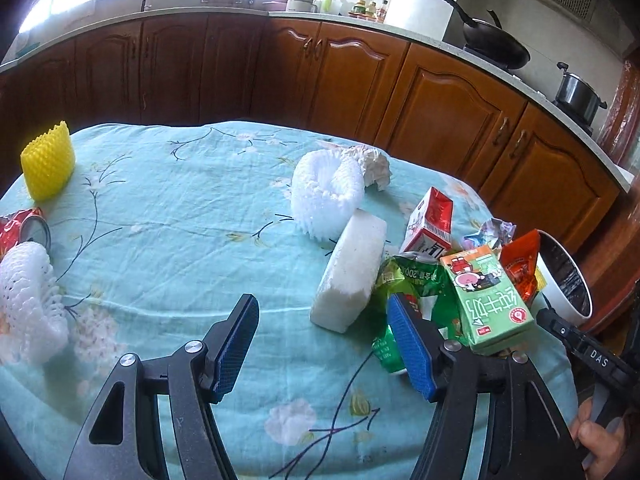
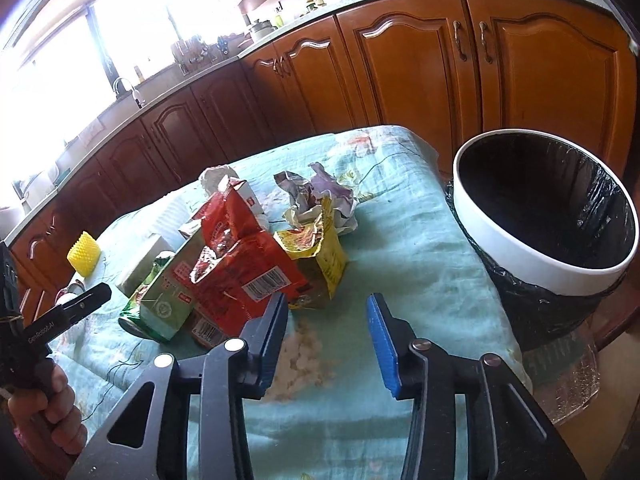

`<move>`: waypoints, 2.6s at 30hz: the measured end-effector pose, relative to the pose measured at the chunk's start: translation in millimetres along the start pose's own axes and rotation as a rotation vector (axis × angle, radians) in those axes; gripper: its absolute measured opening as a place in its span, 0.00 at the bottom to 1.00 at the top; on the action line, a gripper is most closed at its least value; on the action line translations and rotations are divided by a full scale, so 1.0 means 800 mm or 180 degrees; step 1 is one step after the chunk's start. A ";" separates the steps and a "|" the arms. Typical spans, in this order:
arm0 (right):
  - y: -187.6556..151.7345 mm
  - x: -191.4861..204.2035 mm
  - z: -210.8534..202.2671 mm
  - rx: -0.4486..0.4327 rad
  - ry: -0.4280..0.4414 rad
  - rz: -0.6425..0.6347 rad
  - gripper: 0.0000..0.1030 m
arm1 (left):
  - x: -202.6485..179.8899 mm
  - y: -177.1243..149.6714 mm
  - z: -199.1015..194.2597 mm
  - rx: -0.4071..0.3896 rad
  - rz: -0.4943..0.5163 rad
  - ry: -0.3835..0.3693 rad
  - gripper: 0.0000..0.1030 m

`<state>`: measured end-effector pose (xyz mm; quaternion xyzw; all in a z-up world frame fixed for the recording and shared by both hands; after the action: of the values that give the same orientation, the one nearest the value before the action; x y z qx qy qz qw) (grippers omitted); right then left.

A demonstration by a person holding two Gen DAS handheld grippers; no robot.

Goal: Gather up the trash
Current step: 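Grasp the white foam block with left tool while right tool grasps yellow snack bag, then carry both items over the white bin and open both tools to drop them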

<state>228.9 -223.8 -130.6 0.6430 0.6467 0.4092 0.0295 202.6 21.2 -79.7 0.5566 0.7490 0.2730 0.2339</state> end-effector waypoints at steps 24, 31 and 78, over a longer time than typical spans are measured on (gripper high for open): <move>0.010 -0.020 -0.039 -0.0204 -0.0241 -0.0062 0.01 | -0.036 0.020 -0.036 -0.0303 0.0110 -0.0284 0.28; 0.009 -0.040 -0.075 -0.0325 -0.0324 0.0027 0.01 | -0.081 0.004 -0.058 -0.0302 0.0327 -0.0577 0.28; 0.060 -0.227 -0.145 -0.0424 -0.0849 0.0402 0.01 | -0.410 0.015 0.056 -0.0008 0.1389 -0.1104 0.28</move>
<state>233.3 -444.2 -115.4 0.7277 0.5667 0.3632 0.1318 329.6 -284.9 -89.9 0.7429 0.5598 0.2185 0.2950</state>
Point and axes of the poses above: each gripper's, at about its wrist camera, not at the fingertips, and z roughly the way its jaws point, x to its left, y to its top, the point moved 7 cm from there along z, roughly the way its jaws point, and after that the axes turned 15 degrees about y, right-handed, at the moved point
